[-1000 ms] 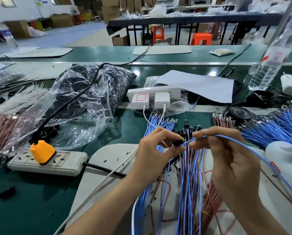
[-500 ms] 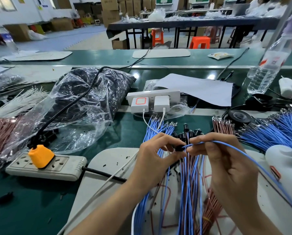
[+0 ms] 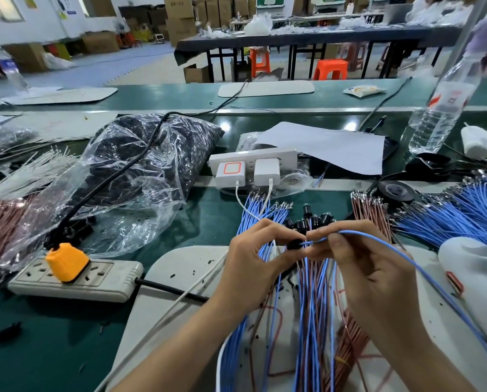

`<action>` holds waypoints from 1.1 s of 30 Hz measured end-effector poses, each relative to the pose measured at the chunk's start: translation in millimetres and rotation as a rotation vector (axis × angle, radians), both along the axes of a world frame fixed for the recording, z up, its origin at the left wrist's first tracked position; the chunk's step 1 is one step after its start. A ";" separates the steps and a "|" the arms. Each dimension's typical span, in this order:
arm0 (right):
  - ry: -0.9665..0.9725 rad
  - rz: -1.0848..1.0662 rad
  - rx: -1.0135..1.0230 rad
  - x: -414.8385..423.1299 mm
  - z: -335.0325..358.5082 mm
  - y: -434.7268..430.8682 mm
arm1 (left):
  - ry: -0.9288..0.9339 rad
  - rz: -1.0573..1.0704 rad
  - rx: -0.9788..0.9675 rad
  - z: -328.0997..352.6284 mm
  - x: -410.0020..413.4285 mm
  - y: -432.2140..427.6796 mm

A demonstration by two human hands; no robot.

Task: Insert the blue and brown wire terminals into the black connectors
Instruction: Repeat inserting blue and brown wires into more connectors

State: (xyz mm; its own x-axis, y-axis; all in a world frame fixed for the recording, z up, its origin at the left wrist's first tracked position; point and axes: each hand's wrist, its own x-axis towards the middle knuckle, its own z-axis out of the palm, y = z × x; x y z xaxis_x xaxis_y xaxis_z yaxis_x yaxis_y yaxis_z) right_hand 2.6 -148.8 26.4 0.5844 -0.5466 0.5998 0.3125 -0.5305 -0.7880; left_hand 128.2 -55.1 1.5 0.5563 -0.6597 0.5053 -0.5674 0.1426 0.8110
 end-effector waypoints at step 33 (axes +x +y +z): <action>-0.448 -0.354 0.981 -8.3 0.6 -67.5 | -0.122 0.898 0.071 3.3 71.7 29.5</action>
